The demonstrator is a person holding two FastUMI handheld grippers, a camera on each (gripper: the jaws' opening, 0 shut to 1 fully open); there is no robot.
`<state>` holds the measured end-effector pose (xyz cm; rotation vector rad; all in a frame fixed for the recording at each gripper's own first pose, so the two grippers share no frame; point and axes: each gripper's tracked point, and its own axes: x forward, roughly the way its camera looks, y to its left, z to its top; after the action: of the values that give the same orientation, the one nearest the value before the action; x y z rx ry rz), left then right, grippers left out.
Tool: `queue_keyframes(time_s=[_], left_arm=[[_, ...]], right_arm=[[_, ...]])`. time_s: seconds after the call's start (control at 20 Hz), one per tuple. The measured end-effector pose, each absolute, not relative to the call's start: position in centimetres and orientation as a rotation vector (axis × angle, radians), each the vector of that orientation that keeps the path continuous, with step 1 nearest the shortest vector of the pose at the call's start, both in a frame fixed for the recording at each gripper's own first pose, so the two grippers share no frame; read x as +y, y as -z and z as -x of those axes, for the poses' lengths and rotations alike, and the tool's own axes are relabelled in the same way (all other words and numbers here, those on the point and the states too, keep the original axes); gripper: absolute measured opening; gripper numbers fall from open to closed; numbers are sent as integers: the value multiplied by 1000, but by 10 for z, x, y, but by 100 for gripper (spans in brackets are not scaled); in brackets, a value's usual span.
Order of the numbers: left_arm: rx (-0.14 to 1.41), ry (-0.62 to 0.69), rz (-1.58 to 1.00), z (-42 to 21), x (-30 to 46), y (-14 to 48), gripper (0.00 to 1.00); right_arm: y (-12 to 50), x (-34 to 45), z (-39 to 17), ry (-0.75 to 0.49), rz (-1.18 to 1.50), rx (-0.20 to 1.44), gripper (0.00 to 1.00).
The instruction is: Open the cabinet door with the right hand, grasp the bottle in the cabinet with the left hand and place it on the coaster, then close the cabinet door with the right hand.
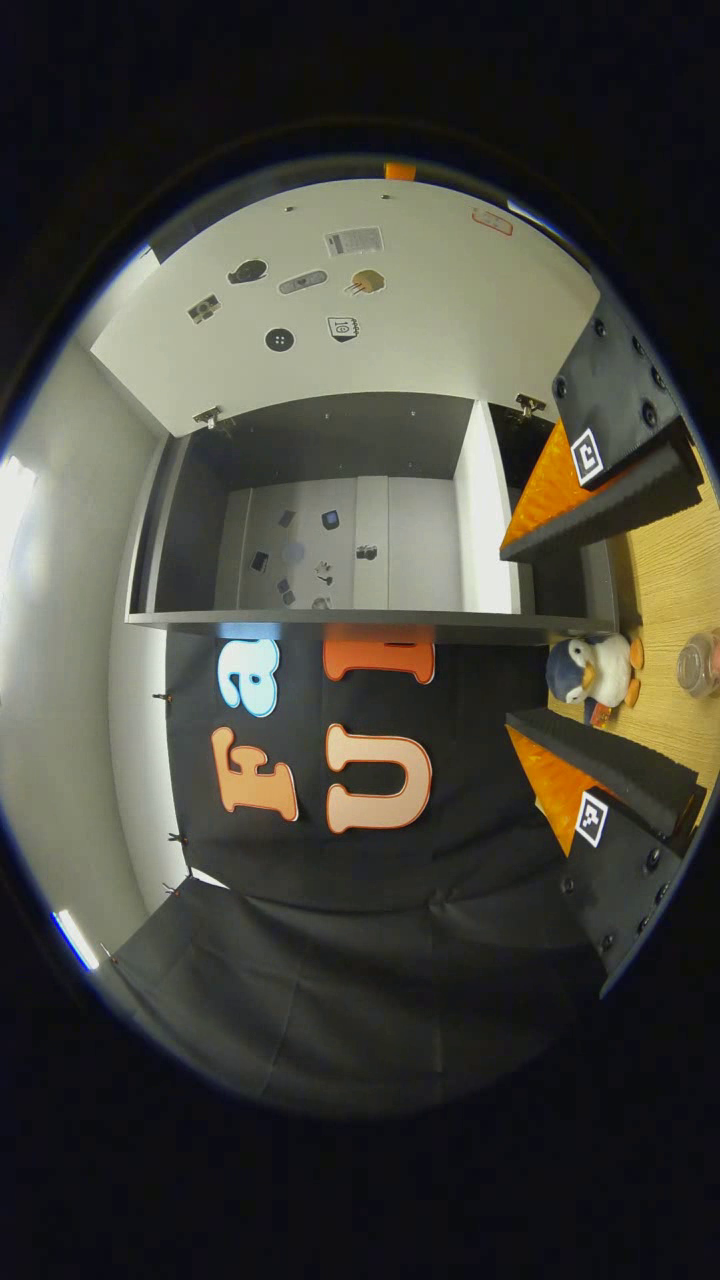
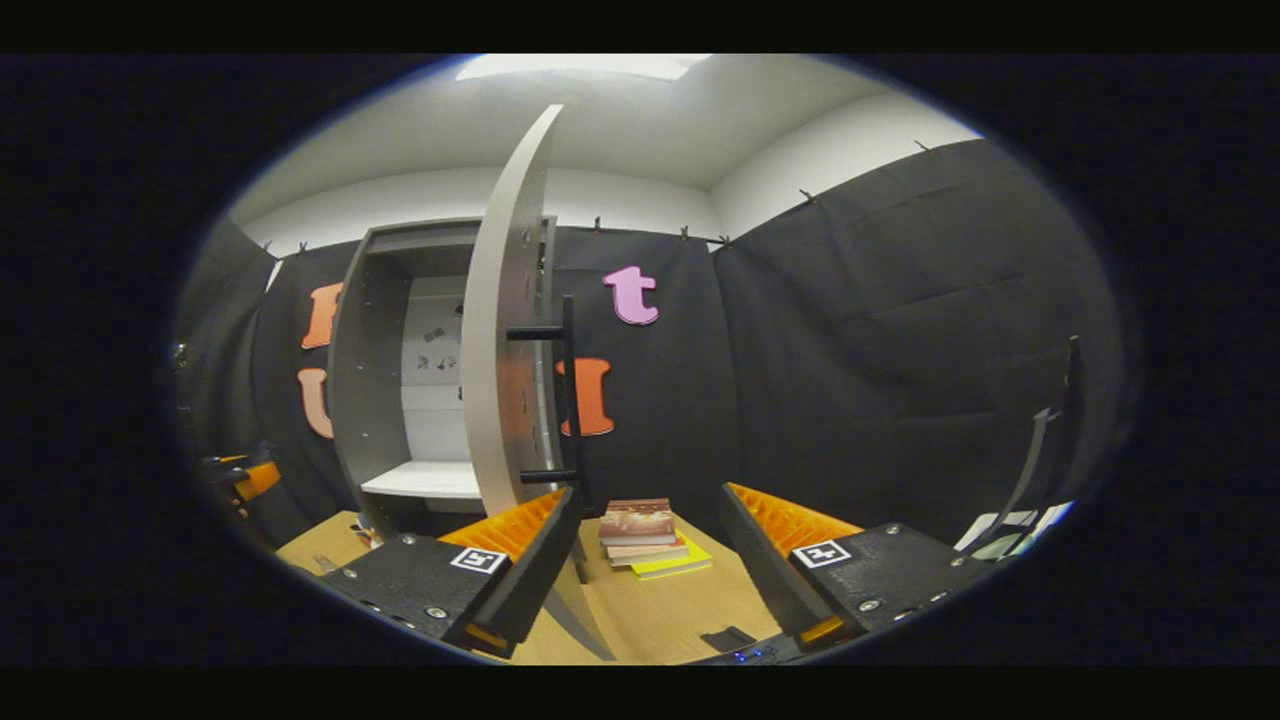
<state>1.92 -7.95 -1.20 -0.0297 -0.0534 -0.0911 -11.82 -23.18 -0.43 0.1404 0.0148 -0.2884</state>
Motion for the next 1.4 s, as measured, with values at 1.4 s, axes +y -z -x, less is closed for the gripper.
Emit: queue_keyframes(time_s=[1.4], left_arm=[[-20, 4, 57, -40, 29, 41, 95]], right_arm=[[-2, 38, -58, -194, -210, 44, 95]])
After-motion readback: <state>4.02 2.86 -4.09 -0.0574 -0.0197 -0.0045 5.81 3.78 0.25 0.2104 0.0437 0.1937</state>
